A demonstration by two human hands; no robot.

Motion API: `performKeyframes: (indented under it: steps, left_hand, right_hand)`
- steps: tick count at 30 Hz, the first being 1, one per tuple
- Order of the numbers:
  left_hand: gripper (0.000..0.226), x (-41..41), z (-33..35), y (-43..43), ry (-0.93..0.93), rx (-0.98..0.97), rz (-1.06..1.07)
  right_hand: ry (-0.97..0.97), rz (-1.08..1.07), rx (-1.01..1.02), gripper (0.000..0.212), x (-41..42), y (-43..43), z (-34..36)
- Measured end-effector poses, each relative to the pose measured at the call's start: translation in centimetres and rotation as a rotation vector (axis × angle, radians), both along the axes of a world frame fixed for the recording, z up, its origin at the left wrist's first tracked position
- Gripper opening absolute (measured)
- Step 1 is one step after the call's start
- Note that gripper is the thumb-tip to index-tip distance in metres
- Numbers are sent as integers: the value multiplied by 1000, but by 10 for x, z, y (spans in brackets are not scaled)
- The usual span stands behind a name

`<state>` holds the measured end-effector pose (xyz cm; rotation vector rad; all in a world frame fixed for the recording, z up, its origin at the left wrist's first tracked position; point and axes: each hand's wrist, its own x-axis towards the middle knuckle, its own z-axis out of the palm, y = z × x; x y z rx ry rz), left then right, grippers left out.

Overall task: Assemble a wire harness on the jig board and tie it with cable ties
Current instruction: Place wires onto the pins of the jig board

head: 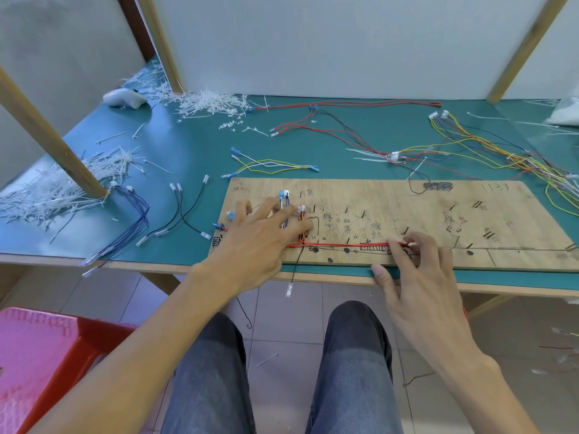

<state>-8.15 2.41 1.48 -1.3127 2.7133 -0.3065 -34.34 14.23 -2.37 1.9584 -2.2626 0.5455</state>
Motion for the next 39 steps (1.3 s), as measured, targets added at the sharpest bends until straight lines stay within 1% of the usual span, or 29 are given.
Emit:
performKeyframes:
  steps: [2, 5, 8, 11, 16, 19, 24, 26, 29, 33, 37, 39]
  left_hand:
    - [83, 1, 0, 2, -22, -12, -1]
    - [85, 1, 2, 7, -2, -4, 5]
    - [86, 3, 1, 12, 37, 25, 0]
    - [88, 8, 3, 17, 56, 52, 3]
    - [93, 12, 7, 25, 143, 111, -12]
    - [87, 14, 7, 29, 115, 93, -41]
    - [79, 10, 2, 40, 103, 90, 12]
    - [75, 5, 1, 44, 66, 59, -2]
    - [78, 1, 4, 47, 55, 40, -3]
    - [78, 7, -3, 48, 100, 71, 45]
    - [82, 8, -7, 57, 42, 30, 37]
    - [82, 8, -6, 58, 13, 4, 20]
  right_hand:
    - [-42, 2, -16, 45, -6, -2, 2]
    - [-85, 9, -53, 31, -15, -10, 5]
    - [-99, 19, -53, 25, -23, -16, 6]
    - [-99, 31, -55, 27, -28, -19, 6]
    - [-91, 48, -59, 41, -29, -18, 7]
    - [-89, 51, -65, 41, -28, -16, 7]
    - [-73, 45, -80, 36, -27, -15, 7]
    - [-60, 48, -99, 33, -27, -15, 7]
    - [-10, 68, -143, 29, -29, -15, 7]
    - [37, 101, -169, 32, -33, -11, 0]
    - [65, 155, -188, 40, -36, -4, -6]
    - [39, 178, -199, 38, -38, -3, -6]
